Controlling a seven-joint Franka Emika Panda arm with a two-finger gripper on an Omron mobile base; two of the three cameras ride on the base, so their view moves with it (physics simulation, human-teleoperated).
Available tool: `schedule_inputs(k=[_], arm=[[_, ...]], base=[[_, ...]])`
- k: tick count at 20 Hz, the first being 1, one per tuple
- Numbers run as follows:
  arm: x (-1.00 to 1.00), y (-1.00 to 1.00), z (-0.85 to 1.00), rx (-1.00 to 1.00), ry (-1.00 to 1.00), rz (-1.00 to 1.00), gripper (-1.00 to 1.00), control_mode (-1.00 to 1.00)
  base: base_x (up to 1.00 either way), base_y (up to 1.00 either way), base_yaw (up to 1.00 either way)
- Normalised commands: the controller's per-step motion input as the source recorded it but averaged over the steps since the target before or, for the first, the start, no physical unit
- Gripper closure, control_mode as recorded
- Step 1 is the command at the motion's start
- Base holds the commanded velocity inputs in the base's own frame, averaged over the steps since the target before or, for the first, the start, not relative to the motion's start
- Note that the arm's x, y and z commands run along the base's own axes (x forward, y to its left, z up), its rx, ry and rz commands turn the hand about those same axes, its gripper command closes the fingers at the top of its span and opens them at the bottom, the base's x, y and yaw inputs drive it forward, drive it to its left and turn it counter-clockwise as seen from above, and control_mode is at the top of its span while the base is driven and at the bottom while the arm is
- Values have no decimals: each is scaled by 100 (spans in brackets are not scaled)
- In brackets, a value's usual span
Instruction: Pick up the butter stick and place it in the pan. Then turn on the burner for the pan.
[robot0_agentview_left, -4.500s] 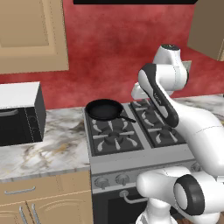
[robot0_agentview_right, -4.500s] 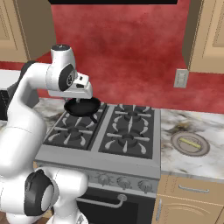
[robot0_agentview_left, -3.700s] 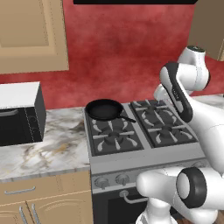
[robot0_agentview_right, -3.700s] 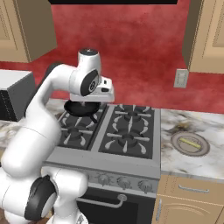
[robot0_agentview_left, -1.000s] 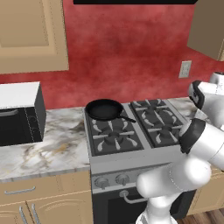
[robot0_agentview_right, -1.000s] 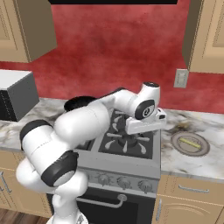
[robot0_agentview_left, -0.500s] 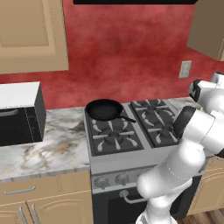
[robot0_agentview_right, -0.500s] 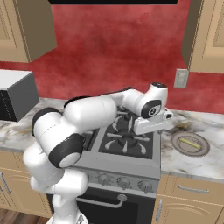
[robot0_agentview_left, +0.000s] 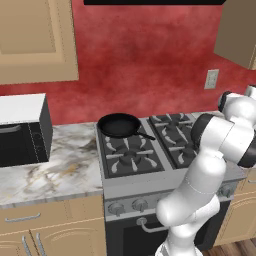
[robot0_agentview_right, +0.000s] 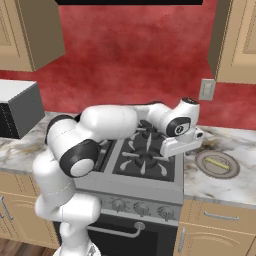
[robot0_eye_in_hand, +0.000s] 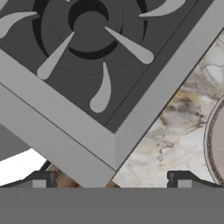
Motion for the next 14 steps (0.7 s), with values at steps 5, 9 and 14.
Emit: schedule_inputs(k=[5,9,14], arm=[[0,-1,-6,0,0,3,-100,-100],[3,-5,-4,0,0,0,-100,-100],[10,-15,-12,0,0,3,-100,-100]], base=[[0,0,0],[0,0,0],[0,0,0]])
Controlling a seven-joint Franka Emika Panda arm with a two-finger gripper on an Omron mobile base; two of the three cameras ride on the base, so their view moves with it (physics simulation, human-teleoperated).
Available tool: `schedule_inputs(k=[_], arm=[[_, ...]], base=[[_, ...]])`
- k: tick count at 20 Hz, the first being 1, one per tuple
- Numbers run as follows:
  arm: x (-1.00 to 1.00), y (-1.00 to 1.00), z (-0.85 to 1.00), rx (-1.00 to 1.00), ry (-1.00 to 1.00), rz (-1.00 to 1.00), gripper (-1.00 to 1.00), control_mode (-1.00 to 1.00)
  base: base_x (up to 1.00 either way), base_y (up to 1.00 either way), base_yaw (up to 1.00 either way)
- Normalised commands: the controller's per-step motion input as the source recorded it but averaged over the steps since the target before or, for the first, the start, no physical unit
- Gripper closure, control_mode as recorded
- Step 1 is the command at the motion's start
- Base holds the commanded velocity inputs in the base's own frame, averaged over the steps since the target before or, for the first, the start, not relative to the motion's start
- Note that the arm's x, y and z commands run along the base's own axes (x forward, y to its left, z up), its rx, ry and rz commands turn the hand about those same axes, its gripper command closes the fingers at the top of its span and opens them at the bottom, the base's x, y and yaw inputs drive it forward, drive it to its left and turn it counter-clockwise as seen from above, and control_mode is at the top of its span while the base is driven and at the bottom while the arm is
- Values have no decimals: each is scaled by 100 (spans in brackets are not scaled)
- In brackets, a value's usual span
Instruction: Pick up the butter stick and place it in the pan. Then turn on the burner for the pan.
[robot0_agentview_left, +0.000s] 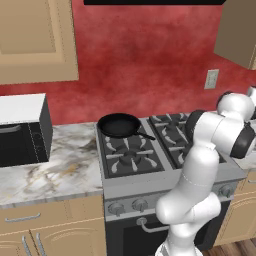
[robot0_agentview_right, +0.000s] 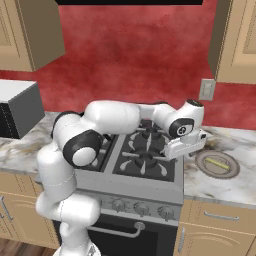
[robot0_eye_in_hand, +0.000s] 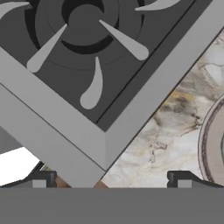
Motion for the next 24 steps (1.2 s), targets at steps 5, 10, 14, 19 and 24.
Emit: schedule_inputs(k=[5,10,14,19,24], arm=[[10,-15,-12,0,0,3,-100,-100],[27,-15,0,0,0,0,-100,-100],[28,-21,0,1,0,0,-100,-100],[20,-28,0,0,0,1,-100,-100],[9,-35,-1,0,0,4,-100,-100]], base=[[0,0,0],[0,0,0],[0,0,0],[0,0,0],[0,0,0]])
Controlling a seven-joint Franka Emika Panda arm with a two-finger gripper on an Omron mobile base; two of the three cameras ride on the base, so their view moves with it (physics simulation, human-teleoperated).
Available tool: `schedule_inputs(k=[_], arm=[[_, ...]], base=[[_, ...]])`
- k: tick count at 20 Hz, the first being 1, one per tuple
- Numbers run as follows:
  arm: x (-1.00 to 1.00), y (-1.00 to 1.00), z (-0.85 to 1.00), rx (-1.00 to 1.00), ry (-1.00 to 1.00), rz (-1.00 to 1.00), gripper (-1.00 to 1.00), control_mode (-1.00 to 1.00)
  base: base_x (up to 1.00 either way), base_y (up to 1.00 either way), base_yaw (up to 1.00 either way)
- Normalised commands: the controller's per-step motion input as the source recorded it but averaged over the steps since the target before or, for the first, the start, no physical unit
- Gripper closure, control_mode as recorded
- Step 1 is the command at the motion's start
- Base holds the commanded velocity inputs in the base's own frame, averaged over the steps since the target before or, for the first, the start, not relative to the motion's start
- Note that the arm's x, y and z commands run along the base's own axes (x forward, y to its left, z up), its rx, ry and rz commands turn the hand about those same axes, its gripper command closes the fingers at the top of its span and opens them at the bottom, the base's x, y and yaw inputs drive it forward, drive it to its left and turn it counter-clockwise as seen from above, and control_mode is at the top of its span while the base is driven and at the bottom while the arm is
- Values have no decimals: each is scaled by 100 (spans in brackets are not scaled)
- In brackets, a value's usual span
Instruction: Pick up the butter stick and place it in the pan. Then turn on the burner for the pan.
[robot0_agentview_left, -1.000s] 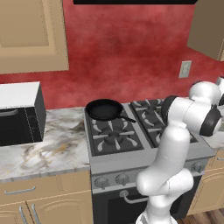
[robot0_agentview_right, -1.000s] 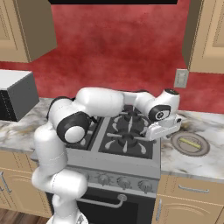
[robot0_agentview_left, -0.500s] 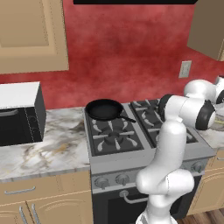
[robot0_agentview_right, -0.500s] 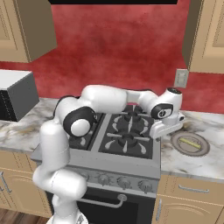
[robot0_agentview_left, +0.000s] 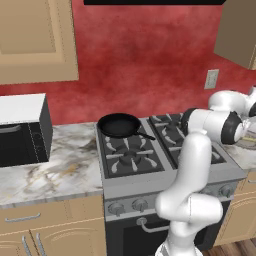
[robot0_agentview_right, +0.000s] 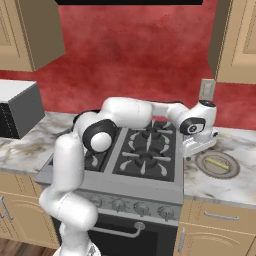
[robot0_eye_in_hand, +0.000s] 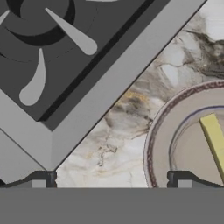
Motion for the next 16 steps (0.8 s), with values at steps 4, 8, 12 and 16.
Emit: schedule_inputs(k=[4,8,12,16], arm=[[5,-30,-8,0,0,4,-100,-100],[5,-27,-12,0,0,5,-100,-100],[5,-15,-15,0,1,4,-100,-100],[9,-15,-15,0,0,4,-100,-100]], base=[[0,0,0],[0,0,0],[0,0,0],[0,0,0]])
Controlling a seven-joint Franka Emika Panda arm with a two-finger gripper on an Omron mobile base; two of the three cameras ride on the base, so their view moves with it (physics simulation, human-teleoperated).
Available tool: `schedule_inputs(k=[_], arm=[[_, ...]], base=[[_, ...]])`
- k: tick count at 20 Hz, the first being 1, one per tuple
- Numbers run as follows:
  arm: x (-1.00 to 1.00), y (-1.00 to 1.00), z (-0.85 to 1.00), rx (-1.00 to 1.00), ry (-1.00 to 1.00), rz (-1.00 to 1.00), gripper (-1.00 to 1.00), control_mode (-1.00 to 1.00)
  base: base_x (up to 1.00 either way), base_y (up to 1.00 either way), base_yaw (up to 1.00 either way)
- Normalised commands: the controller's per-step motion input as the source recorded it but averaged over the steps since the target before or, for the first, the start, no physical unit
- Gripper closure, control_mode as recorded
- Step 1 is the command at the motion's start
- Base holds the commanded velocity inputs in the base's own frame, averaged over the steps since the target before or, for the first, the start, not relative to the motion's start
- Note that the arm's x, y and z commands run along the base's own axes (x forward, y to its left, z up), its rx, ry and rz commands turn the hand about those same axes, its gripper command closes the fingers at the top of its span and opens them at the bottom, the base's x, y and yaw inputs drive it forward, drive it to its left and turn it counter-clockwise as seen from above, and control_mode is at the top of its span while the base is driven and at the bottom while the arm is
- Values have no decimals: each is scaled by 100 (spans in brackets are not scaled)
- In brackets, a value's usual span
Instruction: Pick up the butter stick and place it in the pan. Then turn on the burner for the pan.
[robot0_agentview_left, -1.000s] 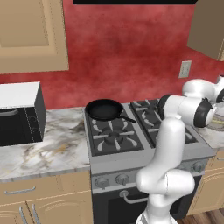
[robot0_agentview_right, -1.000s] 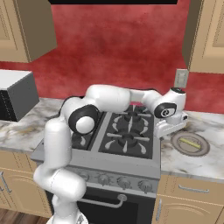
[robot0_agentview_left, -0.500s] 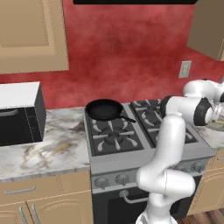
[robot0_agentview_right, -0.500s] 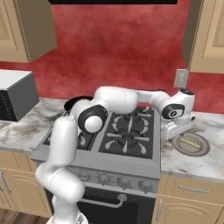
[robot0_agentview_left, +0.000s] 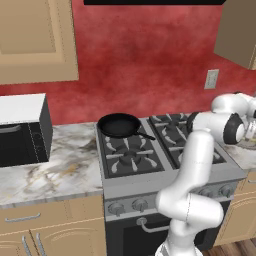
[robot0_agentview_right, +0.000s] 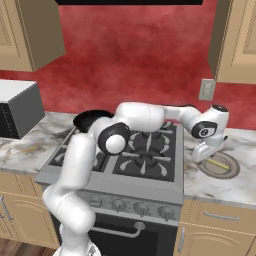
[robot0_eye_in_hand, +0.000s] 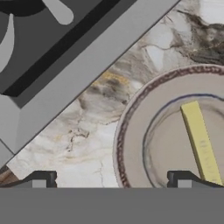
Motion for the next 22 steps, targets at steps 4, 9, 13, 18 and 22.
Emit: schedule_inputs(k=[4,9,13,18,22], arm=[[8,-12,-16,0,1,5,-100,-100],[8,-13,-14,0,2,6,-100,-100],[11,-14,-14,0,2,6,-100,-100],[19,-7,-11,0,3,5,-100,-100],[26,-2,-5,0,2,4,-100,-100]], base=[[0,0,0],[0,0,0],[0,0,0],[0,0,0],[0,0,0]])
